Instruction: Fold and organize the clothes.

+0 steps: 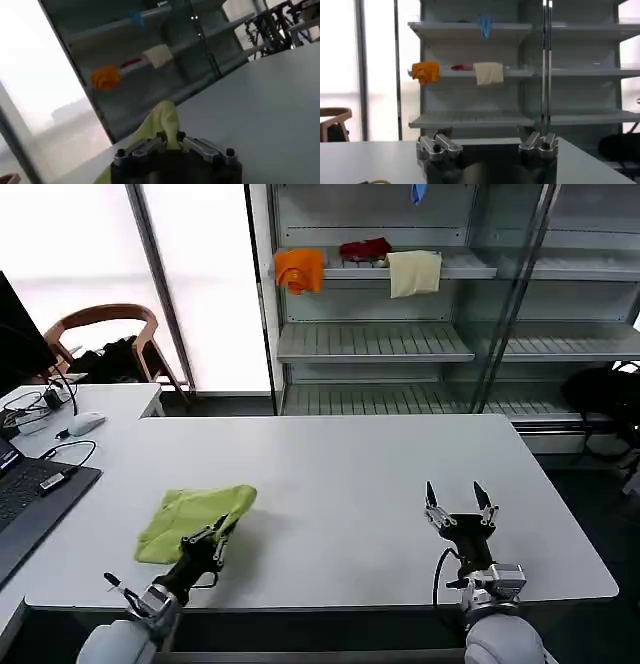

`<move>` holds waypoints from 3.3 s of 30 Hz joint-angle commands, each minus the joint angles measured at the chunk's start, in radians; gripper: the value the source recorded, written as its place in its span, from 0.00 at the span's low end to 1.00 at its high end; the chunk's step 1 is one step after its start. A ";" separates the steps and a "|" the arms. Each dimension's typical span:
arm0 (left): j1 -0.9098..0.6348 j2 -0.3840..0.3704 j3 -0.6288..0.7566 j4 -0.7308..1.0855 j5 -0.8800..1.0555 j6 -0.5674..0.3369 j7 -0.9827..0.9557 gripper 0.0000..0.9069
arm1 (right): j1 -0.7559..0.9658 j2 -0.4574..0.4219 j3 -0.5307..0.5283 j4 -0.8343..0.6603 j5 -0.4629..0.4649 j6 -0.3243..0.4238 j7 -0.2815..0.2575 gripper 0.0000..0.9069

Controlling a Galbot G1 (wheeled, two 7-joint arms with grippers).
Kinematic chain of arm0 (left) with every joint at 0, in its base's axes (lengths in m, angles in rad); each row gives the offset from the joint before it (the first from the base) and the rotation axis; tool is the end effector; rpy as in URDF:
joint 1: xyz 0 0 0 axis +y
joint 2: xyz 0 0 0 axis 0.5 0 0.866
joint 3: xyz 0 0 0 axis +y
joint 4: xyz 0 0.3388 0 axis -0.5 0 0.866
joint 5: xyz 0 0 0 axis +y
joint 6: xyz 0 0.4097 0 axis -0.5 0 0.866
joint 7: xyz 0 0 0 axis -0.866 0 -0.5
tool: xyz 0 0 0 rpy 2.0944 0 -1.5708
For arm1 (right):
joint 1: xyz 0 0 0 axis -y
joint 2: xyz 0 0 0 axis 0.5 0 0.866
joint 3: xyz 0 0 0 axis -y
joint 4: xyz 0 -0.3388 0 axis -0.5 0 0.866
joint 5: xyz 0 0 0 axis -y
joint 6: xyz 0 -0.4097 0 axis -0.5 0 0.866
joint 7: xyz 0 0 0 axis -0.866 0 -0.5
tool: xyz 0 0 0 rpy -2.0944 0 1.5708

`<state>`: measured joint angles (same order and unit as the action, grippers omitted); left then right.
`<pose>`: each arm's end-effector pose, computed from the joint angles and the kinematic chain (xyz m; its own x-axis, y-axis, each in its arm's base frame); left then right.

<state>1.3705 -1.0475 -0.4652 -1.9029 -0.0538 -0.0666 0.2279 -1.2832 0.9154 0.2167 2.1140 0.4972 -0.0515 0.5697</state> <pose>0.3066 0.0830 -0.3021 -0.8975 0.4319 0.0892 0.4298 0.8114 0.3961 0.2864 0.0066 -0.2389 -0.9996 0.0229 -0.0136 0.0231 0.9996 -0.0158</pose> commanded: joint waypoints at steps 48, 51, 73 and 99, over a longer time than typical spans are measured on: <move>0.180 -0.141 -0.120 -0.418 -0.069 0.323 -0.340 1.00 | 0.360 0.256 -0.512 -0.192 0.123 -0.379 -0.018 1.00; 0.177 -0.141 -0.119 -0.414 -0.068 0.321 -0.337 1.00 | 0.369 0.274 -0.513 -0.221 0.124 -0.363 -0.022 0.84; 0.183 -0.153 -0.108 -0.413 -0.066 0.306 -0.318 1.00 | 0.413 0.326 -0.489 -0.287 0.094 -0.309 -0.067 0.00; 0.188 -0.167 -0.079 -0.412 -0.055 0.310 -0.313 1.00 | 0.386 0.135 -0.221 -0.289 0.201 -0.273 -0.128 1.00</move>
<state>1.5576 -1.2126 -0.5486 -2.3105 -0.1098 0.2403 -0.0843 -0.8813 1.0985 -0.0732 1.8083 0.6596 -0.3297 0.4599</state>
